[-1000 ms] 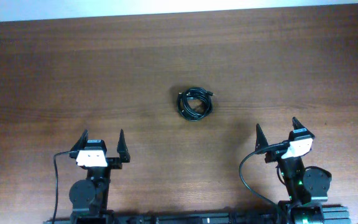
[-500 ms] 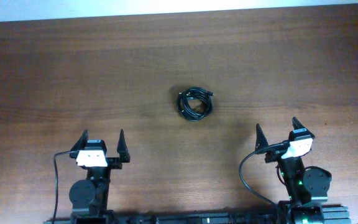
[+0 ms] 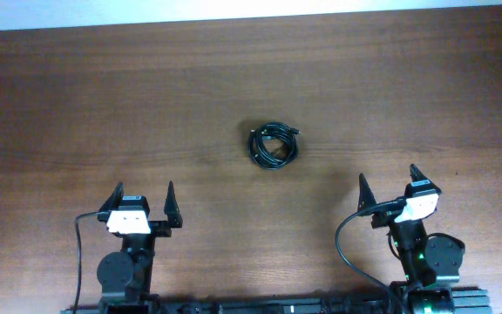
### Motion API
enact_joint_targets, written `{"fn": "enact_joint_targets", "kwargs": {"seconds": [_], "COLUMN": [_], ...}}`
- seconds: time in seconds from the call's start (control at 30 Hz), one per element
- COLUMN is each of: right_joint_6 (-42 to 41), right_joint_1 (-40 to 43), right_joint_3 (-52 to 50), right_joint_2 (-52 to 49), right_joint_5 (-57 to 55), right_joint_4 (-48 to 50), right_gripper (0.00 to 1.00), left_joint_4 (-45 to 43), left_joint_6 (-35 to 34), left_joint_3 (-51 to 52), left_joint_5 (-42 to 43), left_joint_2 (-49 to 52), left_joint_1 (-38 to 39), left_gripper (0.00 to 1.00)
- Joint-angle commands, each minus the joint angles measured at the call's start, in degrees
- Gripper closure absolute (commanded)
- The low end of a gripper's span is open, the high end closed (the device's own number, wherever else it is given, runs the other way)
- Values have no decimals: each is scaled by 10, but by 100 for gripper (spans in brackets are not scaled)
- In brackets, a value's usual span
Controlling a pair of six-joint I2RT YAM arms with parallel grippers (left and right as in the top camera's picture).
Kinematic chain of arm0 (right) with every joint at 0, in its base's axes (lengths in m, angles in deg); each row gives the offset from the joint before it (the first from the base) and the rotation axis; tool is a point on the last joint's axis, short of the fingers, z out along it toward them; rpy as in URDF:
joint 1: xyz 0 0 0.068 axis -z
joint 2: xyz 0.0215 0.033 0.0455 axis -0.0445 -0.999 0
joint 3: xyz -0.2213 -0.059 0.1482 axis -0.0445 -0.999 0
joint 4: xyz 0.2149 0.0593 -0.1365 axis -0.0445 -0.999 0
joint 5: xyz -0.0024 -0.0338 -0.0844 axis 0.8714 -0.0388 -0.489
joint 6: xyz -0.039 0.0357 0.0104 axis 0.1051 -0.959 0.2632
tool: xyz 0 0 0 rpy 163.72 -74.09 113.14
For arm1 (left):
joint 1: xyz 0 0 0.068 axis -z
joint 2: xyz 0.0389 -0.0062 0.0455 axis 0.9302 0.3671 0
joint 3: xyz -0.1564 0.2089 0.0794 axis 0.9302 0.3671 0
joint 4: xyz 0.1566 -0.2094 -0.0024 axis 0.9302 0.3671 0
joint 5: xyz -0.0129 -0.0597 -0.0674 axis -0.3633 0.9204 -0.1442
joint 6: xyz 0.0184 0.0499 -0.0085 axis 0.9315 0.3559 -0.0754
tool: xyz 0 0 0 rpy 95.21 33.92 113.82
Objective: Untangle cables
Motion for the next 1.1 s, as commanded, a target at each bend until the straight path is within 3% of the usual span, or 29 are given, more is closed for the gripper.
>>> {"fn": "enact_joint_targets", "kwargs": {"seconds": [0.0,0.5,0.63,0.7,0.77,0.83,0.9,0.93,1.07], "right_joint_6": [2,10,10,19,54,56,56,56,55], "right_joint_1": [-2,-2,-2,-2,-2,-2,-2,-2,-2], "right_joint_3": [-3,-3,-3,-3,25,90,160,257,478], "right_joint_2": [5,5,5,5,4,-11,-41,-112,-334], "right_joint_5": [-7,11,24,22,21,21,19,19,64], "right_joint_4": [-5,76,148,251,287,236,165,66,-143], "right_gripper": [2,2,1,1,1,1,1,1,1], "left_joint_4": [3,3,-45,-125,-270,-323,-277,-166,20], "left_joint_6": [11,11,26,27,124,185,207,206,206], "left_joint_3": [2,2,2,2,2,-16,-64,-148,-354], "left_joint_5": [-6,-6,-69,-68,-69,-71,-71,-71,-70], "left_joint_2": [0,0,0,0,0,0,6,38,200], "left_joint_1": [2,2,2,2,1,1,1,1,1], "left_gripper": [1,1,1,1,1,1,1,1,1]}}
